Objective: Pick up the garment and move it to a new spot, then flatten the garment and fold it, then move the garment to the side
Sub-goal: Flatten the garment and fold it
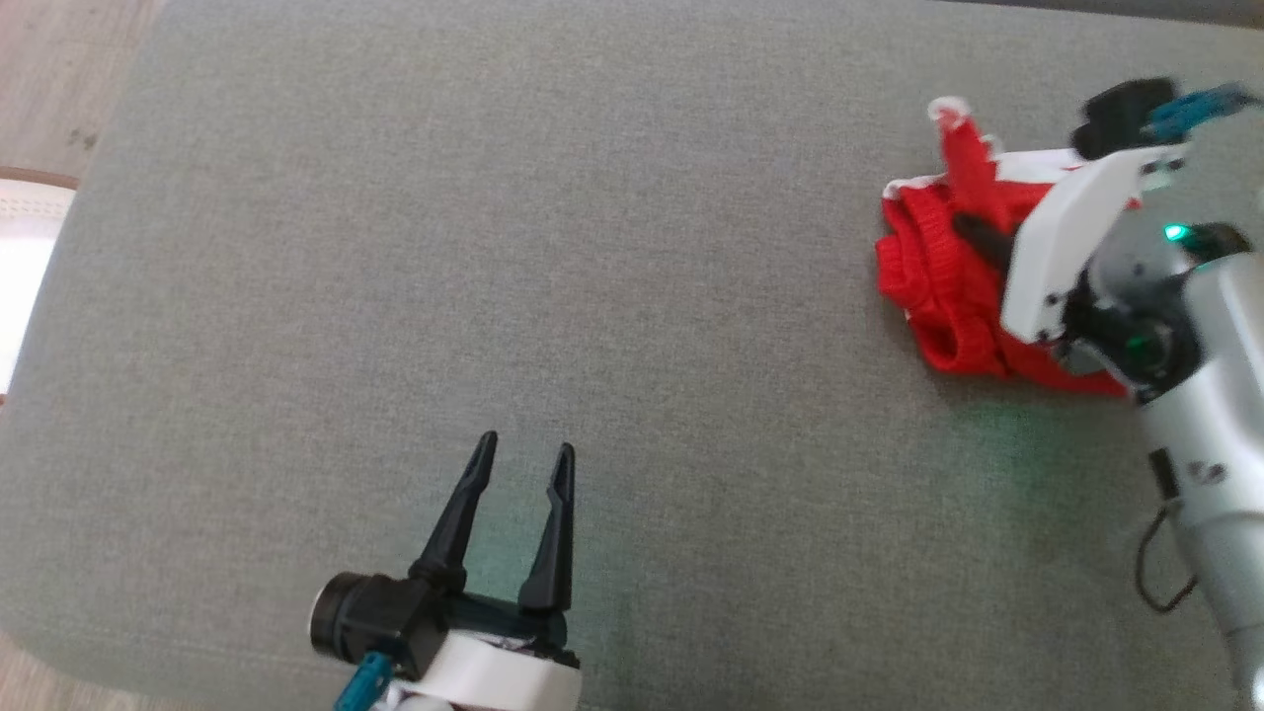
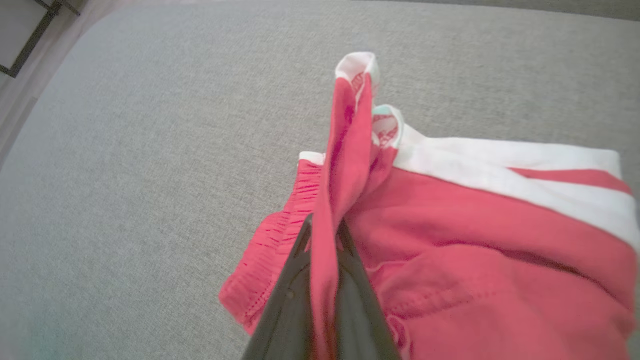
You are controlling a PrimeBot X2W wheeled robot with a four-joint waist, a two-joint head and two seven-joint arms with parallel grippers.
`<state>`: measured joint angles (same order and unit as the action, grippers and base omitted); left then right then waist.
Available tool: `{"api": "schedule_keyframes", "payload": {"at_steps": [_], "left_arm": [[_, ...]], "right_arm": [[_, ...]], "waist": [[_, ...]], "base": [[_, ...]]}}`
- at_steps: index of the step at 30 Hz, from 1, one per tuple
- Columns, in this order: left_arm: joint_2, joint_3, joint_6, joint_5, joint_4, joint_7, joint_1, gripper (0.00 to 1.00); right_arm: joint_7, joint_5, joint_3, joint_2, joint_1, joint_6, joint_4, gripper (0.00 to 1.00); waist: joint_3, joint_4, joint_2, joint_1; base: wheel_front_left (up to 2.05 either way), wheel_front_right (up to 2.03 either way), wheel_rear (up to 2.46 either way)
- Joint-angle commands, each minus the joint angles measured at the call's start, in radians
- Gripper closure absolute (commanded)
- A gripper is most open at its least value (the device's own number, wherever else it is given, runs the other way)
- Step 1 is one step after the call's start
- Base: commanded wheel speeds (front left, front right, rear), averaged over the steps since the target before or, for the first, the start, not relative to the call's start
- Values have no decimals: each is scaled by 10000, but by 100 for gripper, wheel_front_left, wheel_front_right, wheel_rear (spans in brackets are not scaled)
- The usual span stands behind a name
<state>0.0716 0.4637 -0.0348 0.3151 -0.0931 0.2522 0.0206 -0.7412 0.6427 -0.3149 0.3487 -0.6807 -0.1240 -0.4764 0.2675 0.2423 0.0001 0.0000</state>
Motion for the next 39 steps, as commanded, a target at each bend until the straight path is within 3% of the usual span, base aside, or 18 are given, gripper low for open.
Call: {"api": "schedule_keyframes", "payload": {"at_steps": [1, 8, 9, 10, 17, 22, 26, 33, 39], "left_arm": [[-97, -383, 5, -94, 226, 95, 192, 0], [-170, -621, 72, -151, 87, 95, -93, 0], [-177, -635, 76, -156, 76, 95, -116, 0], [-187, -663, 93, -158, 55, 95, -145, 0], [-200, -915, 114, -223, -41, 95, -300, 0], [-201, -1240, 111, -354, -43, 95, -578, 0], [-202, -1577, 122, -428, 6, 95, -826, 0], [-206, -2037, 129, -682, 8, 95, -1231, 0], [-209, -2204, 228, -861, -34, 95, -1329, 0]], "right_arm": [[-34, -292, -4, -117, 78, -67, 384, 100], [74, -1016, 222, -980, 610, -67, 588, 100], [148, -1095, 183, -1055, 683, -67, 684, 91], [457, -1135, 254, -1236, 845, -67, 876, 0], [1318, -907, 70, -1702, 1615, -67, 1882, 0], [2633, -1333, 111, -1363, 2627, -67, 3128, 0], [4351, -2450, 627, -906, 3564, -67, 3705, 0], [7203, -3722, 2055, -543, 5296, -67, 3403, 0], [8089, -3795, 2534, -530, 5504, -67, 2609, 0]], "waist": [[-62, 48, -1, 0], [-339, -43, -1, 0], [-375, -81, -1, 0], [-448, -170, -1, 0], [-818, -541, -1, 0], [-1221, -984, -1, 0], [-1598, -1284, -1, 0], [-2085, -1501, -1, 0], [-2031, -1367, -1, 0]], "base": [[0, 0, 0], [0, 0, 0], [0, 0, 0], [0, 0, 0], [0, 0, 0], [0, 0, 0], [0, 0, 0], [0, 0, 0], [0, 0, 0]]}}
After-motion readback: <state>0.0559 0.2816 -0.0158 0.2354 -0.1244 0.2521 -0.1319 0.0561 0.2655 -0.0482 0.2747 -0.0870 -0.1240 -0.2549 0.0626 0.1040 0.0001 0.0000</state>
